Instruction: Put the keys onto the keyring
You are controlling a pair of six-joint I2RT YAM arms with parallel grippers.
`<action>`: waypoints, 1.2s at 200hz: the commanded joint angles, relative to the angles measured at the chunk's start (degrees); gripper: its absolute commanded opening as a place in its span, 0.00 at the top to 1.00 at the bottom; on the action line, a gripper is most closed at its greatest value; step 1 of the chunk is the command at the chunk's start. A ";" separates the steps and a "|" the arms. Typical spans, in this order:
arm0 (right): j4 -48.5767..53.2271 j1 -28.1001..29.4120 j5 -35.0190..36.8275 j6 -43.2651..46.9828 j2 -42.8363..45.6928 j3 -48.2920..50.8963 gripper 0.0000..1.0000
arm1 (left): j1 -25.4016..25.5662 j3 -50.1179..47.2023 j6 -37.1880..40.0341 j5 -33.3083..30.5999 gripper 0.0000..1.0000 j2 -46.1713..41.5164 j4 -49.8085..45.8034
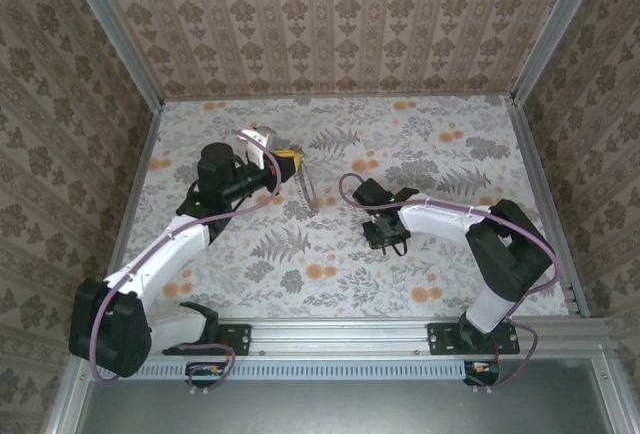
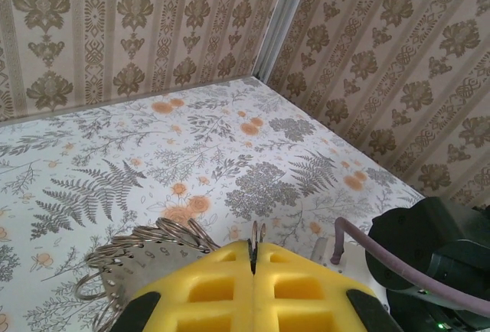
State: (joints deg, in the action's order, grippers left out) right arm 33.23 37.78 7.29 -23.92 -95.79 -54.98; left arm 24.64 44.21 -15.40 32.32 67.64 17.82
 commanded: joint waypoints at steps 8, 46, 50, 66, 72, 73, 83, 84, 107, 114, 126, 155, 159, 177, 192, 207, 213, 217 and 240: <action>1.66 0.54 2.29 0.89 -1.43 -2.49 0.69 | -0.35 -0.33 -1.12 1.41 1.00 -1.46 3.97; 1.67 0.59 2.63 1.30 -2.14 -3.48 0.69 | -0.47 -0.35 -1.39 1.65 1.00 -1.21 4.06; 1.67 0.63 2.68 1.34 -2.28 -3.49 0.69 | -0.47 -0.35 -1.38 1.66 1.00 -1.19 4.16; 1.67 0.63 2.86 1.49 -2.91 -3.56 0.70 | -0.55 -0.39 -1.48 1.70 1.00 -1.19 4.24; 1.59 0.63 2.99 1.56 -3.17 -3.56 0.70 | -0.56 -0.36 -1.56 1.75 1.00 -1.15 4.34; 1.58 0.63 2.99 1.53 -3.17 -3.60 0.70 | -0.56 -0.35 -1.56 1.77 1.00 -1.13 4.33; 1.57 0.60 3.09 1.59 -3.39 -3.54 0.71 | -0.56 -0.35 -1.64 1.92 1.00 -1.00 4.43; 1.57 0.61 3.13 1.59 -3.42 -3.50 0.71 | -0.56 -0.35 -1.60 1.90 1.00 -1.01 4.47; 1.46 0.56 3.55 1.60 -3.70 -3.32 0.72 | -0.56 -0.29 -1.73 2.10 1.00 -0.84 4.53; 1.42 0.62 3.69 1.63 -3.79 -3.23 0.72 | -0.53 -0.35 -1.82 2.05 1.00 -0.84 4.58; 1.31 0.63 3.77 1.62 -3.95 -3.12 0.73 | -0.57 -0.35 -1.83 2.14 1.00 -0.77 4.63; 1.22 0.57 3.98 1.65 -4.31 -3.25 0.77 | -0.56 -0.38 -1.97 2.31 1.00 -0.66 4.68; 1.22 0.56 3.92 1.77 -4.34 -3.21 0.78 | -0.68 -0.35 -1.99 2.31 1.00 -0.61 4.69; 1.31 0.50 4.04 1.77 -4.26 -3.20 0.80 | -0.65 -0.35 -2.18 2.40 1.00 -0.49 5.00; 1.57 0.54 4.15 1.78 -3.87 -3.20 0.84 | -0.60 -0.35 -2.33 2.58 1.00 -0.37 5.07; 1.91 0.54 4.35 1.85 -3.28 -3.20 0.88 | -0.65 -0.37 -2.52 2.75 1.00 -0.16 5.29; 2.13 0.54 4.39 1.91 -2.95 -3.28 0.90 | -0.59 -0.35 -2.65 2.75 1.00 -0.14 5.38; 2.23 0.53 4.40 1.92 -2.67 -3.34 0.91 | -0.60 -0.37 -2.67 2.82 1.00 -0.06 5.44; 2.79 0.45 3.68 2.01 -0.54 -3.54 0.99 | -0.62 -0.26 -2.80 3.02 1.00 0.00 5.60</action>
State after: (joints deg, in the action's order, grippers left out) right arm 33.34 38.04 10.37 -22.41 -98.56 -57.67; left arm 24.60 43.88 -17.15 33.67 67.66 19.86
